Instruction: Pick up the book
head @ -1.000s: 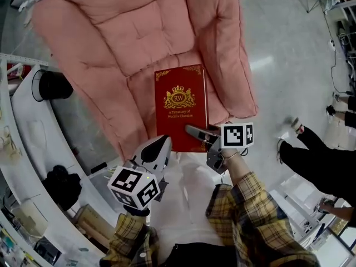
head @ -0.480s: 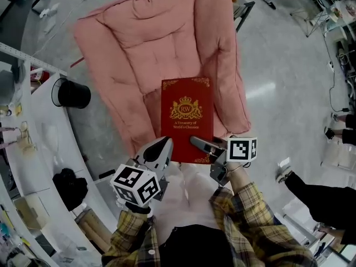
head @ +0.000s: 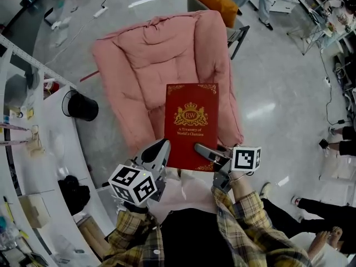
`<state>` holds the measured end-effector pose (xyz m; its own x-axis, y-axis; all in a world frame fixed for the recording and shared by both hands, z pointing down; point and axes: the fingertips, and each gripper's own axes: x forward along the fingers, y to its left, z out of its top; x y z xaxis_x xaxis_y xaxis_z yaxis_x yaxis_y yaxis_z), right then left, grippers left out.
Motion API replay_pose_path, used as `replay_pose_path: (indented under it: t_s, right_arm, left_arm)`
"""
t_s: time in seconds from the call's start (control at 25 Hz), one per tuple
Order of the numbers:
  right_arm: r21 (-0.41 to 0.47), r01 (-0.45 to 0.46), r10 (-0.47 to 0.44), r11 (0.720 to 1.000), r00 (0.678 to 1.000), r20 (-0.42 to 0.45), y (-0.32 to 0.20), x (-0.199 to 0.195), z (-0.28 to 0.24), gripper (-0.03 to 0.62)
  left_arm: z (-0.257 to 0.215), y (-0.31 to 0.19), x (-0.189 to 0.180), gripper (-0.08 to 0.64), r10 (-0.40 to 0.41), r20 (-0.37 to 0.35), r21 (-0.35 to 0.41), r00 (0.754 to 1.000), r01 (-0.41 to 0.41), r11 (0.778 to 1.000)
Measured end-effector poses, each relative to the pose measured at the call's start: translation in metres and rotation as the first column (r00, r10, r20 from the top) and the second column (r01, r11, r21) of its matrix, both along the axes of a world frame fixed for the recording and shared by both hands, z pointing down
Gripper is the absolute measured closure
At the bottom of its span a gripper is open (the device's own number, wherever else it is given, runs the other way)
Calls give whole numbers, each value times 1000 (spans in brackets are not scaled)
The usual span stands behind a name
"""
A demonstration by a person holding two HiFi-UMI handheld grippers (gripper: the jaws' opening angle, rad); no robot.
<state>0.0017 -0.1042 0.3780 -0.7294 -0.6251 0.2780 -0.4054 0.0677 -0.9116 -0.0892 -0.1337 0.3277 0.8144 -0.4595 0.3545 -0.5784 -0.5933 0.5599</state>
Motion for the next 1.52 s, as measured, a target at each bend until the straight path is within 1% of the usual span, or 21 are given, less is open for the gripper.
replay_pose_path:
  t_s: [0.16, 0.36, 0.52, 0.64, 0.8, 1.08, 1.52]
  right_arm:
    - [56, 11, -10, 998, 1000, -14, -4, 0, -23, 333]
    - [72, 19, -20, 997, 1000, 5, 4, -1, -44, 333]
    - [103, 36, -39, 994, 999, 23, 6, -1, -60, 333]
    - [110, 38, -43, 993, 998, 48, 6, -6, -68, 333]
    - [114, 51, -60, 992, 995, 74, 4, -12, -71, 333]
    - [124, 83, -92, 989, 994, 65, 6, -17, -76, 333]
    - [121, 113, -121, 986, 991, 55, 23, -23, -75, 333]
  left_arm:
    - [-26, -10, -3, 557, -4, -19, 59, 1000, 5, 998]
    - [-49, -3, -2, 557, 1, -29, 81, 1000, 1, 997]
    - [-61, 2, 2, 557, -2, -41, 107, 999, 7, 994]
    - [-67, 4, 1, 557, -5, -44, 124, 999, 10, 992]
    - [-71, 4, -5, 557, -30, -54, 127, 998, 37, 991]
    - [-79, 6, -7, 557, -53, -59, 144, 997, 61, 988]
    - [-79, 23, -10, 557, -64, -62, 139, 996, 73, 988]
